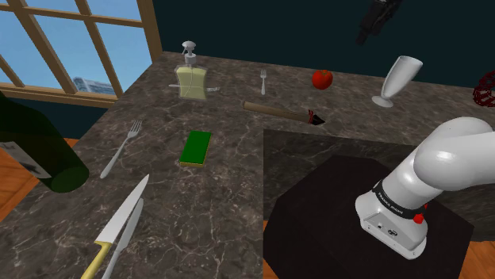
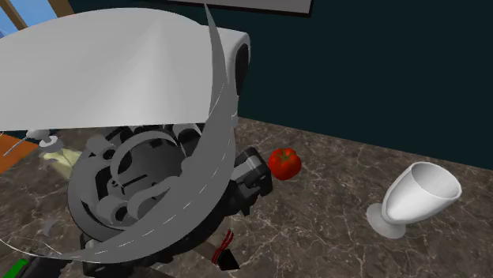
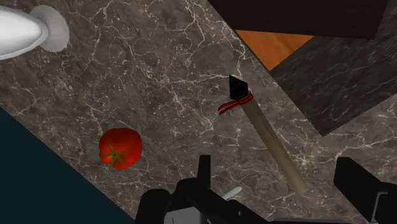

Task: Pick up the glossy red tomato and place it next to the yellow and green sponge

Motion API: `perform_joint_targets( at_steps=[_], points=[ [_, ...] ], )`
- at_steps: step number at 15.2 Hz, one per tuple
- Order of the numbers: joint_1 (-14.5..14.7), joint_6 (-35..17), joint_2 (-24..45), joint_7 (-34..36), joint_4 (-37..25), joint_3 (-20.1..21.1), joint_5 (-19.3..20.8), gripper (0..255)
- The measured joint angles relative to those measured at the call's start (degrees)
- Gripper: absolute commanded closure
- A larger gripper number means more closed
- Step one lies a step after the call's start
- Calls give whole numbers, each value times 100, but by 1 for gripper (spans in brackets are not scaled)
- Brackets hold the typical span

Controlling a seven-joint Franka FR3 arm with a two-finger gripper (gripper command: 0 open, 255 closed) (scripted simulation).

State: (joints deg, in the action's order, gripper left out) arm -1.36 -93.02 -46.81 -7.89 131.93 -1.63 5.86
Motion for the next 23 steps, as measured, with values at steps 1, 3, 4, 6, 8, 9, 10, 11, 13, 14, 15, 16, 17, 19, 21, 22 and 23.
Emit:
perform_joint_targets(
  at_steps=[1,3,4,6,8,9,10,11,13,14,15,16,17,19,21,22,23],
  points=[
    [0,0,0,0,0,0,0,0],
    [-7,-318,-123,-45,341,33,148,0],
    [-13,-547,-195,-68,569,59,256,0],
    [-47,-1064,-381,-143,1096,73,522,0],
    [-104,-1654,-411,-200,1535,72,819,0],
    [-140,-1959,-465,-216,1793,71,977,0],
    [-191,-2258,-516,-239,2039,56,1147,0],
    [-255,-2568,-512,-256,2244,39,1327,0],
    [-408,-3238,-426,-237,2613,26,1713,0],
    [-519,-3627,-348,-203,2816,13,1937,0],
    [-636,-3963,-297,-179,2971,11,2162,0],
    [-819,-4398,-147,-130,3140,-17,2443,0],
    [-994,-4832,94,-3,3200,44,2724,0],
    [-1494,-5687,462,290,3395,184,3391,0],
    [-2239,-6573,918,828,3449,553,4266,0],
    [-2823,-7066,1223,1255,3386,868,4862,0],
    [-3505,-7504,1491,1850,3237,1367,5605,0]
  ],
)
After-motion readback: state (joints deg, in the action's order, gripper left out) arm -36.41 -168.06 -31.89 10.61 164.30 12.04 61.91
